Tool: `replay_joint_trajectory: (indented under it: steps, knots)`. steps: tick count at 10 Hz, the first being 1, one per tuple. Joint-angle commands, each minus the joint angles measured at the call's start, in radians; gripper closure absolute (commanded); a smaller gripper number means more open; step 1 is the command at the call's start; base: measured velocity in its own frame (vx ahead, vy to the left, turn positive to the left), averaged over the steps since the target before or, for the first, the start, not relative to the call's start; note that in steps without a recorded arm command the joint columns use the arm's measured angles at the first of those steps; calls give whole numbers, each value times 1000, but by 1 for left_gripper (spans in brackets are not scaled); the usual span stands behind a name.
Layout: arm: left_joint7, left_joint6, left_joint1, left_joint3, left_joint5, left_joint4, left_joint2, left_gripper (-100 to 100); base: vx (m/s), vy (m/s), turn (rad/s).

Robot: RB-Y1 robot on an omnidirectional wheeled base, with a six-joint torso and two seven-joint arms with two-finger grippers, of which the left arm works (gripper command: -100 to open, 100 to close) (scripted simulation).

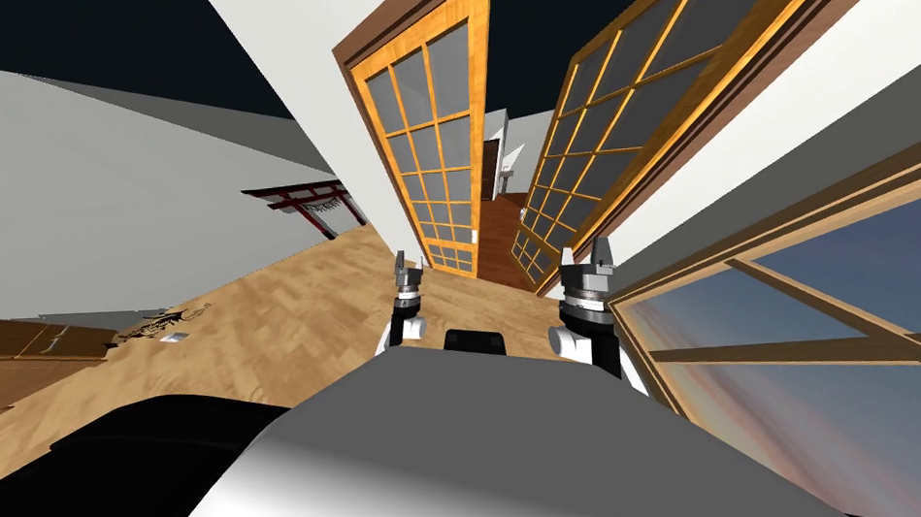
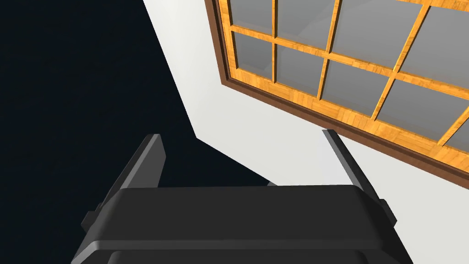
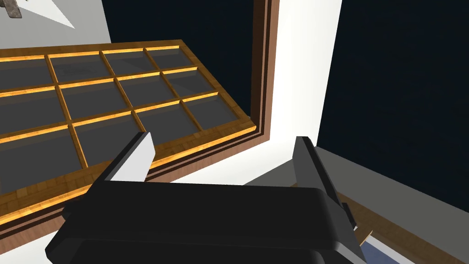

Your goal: Push the door open

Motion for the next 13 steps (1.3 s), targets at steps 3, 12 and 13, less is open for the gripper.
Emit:
replay_joint_trajectory:
  steps: [3, 12, 13]
  knots:
    - [74, -20, -30, -1, 36, 88, 9, -100, 92, 13, -115]
    - [279, -74, -123, -6, 136, 342, 19, -100, 94, 23, -130]
    - [303, -80, -134, -7, 147, 368, 19, -100, 102, 20, -150]
